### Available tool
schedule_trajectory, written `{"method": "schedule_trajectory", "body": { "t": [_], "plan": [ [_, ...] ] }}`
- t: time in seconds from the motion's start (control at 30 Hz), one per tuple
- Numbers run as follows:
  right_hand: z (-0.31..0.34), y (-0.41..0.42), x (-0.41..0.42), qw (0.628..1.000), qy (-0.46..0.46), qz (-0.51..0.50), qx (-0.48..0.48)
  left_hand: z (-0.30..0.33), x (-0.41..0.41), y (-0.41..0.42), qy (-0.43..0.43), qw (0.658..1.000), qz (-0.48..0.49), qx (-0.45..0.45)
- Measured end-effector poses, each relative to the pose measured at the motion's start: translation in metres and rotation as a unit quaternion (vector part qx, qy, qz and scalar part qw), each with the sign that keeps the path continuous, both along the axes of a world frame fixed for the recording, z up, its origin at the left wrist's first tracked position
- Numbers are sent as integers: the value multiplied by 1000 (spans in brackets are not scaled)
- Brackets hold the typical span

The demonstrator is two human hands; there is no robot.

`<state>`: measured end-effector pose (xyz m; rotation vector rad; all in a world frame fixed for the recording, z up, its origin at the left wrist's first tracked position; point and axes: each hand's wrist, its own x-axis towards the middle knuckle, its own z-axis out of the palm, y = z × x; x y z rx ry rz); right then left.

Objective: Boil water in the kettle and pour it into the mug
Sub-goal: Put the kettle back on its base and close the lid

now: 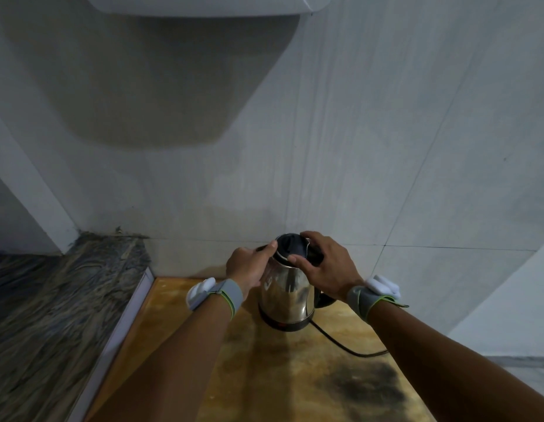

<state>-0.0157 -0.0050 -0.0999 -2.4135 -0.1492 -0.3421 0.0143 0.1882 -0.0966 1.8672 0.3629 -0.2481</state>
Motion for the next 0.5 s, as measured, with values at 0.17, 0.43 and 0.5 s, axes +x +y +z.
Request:
{"method": "schedule_trajectory", "body": {
  "t": [0.17,0.43,0.5],
  "plan": [
    [0,-2,2,1000,-1,-3,2,-2,1,2,-1,1000,-12,-12],
    [-1,-3,3,1000,-12,-1,-4,-4,1,1,-2,1000,-4,-2],
    [0,-3,2,1000,-11,1,-6,-4,1,1,-2,1000,-3,0]
  ]
}}
